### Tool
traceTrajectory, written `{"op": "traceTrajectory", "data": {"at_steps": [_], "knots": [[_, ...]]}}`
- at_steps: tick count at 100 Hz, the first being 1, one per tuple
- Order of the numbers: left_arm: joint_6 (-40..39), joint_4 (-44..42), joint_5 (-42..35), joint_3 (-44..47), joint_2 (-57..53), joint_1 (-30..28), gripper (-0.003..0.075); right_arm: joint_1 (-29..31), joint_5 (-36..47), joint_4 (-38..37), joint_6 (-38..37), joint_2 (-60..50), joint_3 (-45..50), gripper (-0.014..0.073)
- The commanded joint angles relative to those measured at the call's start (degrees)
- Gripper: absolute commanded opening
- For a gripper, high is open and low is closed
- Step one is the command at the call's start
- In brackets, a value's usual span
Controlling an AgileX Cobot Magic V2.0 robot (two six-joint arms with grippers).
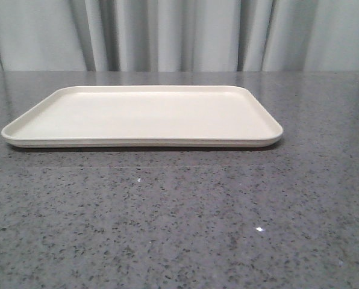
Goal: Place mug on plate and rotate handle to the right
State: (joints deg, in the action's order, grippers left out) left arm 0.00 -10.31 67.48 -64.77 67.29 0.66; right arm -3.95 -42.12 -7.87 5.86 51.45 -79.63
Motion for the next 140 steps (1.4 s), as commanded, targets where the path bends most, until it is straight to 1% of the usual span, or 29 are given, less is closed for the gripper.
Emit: {"op": "traceTrajectory", "data": {"at_steps": [1,11,23,35,42,56,70,82,96,128,140], "knots": [[0.48,1.15,-0.19,-5.64,-1.44,-0.14,-0.0008,0.06,4.06,-0.42,0.24,-0.24,-1.66,0.0446],[0.9,3.47,1.22,-9.72,-1.44,-0.14,-0.0008,0.06,3.68,-0.42,0.24,-0.24,-1.66,0.0446],[3.06,10.31,1.41,-15.62,-1.44,-0.14,-0.0009,0.06,3.19,-0.42,0.24,-0.24,-1.66,0.0446],[3.28,11.55,1.37,-21.97,-0.27,2.1,-0.0009,0.06,2.94,-0.42,0.24,-0.24,-1.66,0.0446],[3.28,11.66,1.5,-25.72,1.28,4.82,-0.0009,0.06,2.73,-0.42,0.24,-0.24,-1.66,0.0446],[3.28,11.3,2.02,-32.55,5.73,12.04,-0.0014,0.06,2.5,-0.42,0.24,-0.24,-1.66,0.0446],[2.93,9.16,2.28,-37.02,10.32,18.81,-0.002,0.06,1.93,-0.42,0.24,-0.24,-1.66,0.0446],[2.56,6.93,1.96,-39.85,14.9,23.81,-0.002,0.06,1.62,-0.42,0.24,-0.24,-1.66,0.0446],[2.56,4.82,1.97,-41.71,20.04,27.34,-0.002,0.06,1.46,-0.42,0.24,-0.24,-1.66,0.0446],[2.56,5.19,-0.13,-42.07,28.86,29.75,-0.002,0.06,1.29,-0.42,0.24,-0.24,-1.66,0.0446],[2.99,6.8,-1.64,-42.07,31.18,30.17,-0.002,0.06,1.04,-0.42,0.24,-0.24,-1.66,0.0446]]}}
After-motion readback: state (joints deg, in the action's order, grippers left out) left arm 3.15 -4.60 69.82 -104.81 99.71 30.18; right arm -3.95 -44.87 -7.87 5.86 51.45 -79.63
